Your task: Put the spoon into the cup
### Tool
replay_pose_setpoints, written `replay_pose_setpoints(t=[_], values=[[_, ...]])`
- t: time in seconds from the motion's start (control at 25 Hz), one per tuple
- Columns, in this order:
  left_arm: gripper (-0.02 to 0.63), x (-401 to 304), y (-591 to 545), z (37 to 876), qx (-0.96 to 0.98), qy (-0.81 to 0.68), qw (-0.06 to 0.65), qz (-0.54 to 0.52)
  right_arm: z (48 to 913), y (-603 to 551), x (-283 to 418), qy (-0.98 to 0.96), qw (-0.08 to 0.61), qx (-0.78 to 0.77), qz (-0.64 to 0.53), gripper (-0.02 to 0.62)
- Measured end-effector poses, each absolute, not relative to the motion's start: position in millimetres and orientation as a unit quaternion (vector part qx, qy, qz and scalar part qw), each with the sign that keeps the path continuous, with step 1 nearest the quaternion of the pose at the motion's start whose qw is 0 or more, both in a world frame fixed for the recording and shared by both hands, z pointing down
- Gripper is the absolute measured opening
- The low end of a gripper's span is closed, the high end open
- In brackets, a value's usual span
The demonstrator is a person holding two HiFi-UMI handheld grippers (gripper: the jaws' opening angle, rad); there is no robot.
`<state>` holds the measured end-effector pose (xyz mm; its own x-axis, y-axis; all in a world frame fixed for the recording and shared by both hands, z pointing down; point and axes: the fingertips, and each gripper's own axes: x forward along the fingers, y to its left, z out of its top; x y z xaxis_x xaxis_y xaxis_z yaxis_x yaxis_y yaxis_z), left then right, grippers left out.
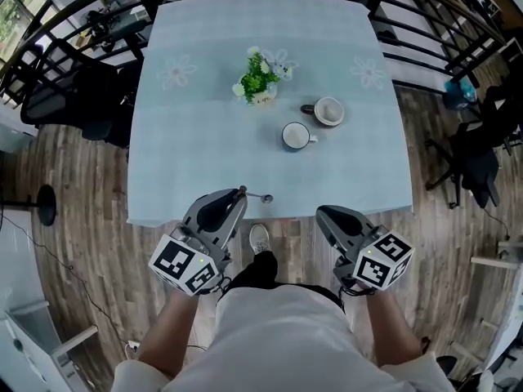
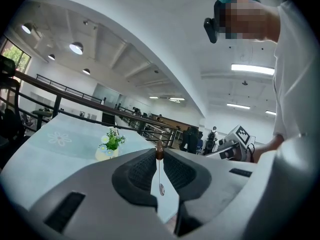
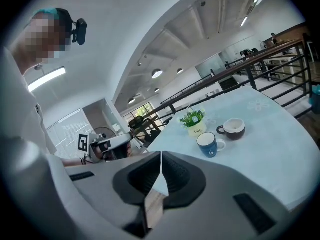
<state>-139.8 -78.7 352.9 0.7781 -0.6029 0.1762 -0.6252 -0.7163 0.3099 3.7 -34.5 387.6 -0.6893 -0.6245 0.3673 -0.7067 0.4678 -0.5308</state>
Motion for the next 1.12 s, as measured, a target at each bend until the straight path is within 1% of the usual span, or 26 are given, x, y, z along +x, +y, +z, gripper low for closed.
replay_pose_setpoints(t=[0.28, 0.6, 0.88, 1.12], values=[[0.057, -153.1, -130.5, 356.3, 0.931, -0.315, 0.181, 0.038, 384.6, -83.6, -8.9, -0.848, 0.061, 0.406, 0.335, 0.025], [0.057, -156.6, -161.3, 359.9, 0.932, -0.311, 0.180, 0.042, 382.5, -113.8, -7.2, -0.843, 0.057, 0.418, 0.334, 0.025], [0.057, -136.2, -179.0, 364.9, 0.931, -0.315, 0.178, 0.051, 391.2, -135.0, 13.5, -0.841, 0.046, 0.418, 0.341, 0.025], [0.057, -104.2, -199.5, 361.6, 0.933, -0.321, 0.146, 0.077, 400.1, -154.6, 40.4, -0.846, 0.045, 0.401, 0.348, 0.025]])
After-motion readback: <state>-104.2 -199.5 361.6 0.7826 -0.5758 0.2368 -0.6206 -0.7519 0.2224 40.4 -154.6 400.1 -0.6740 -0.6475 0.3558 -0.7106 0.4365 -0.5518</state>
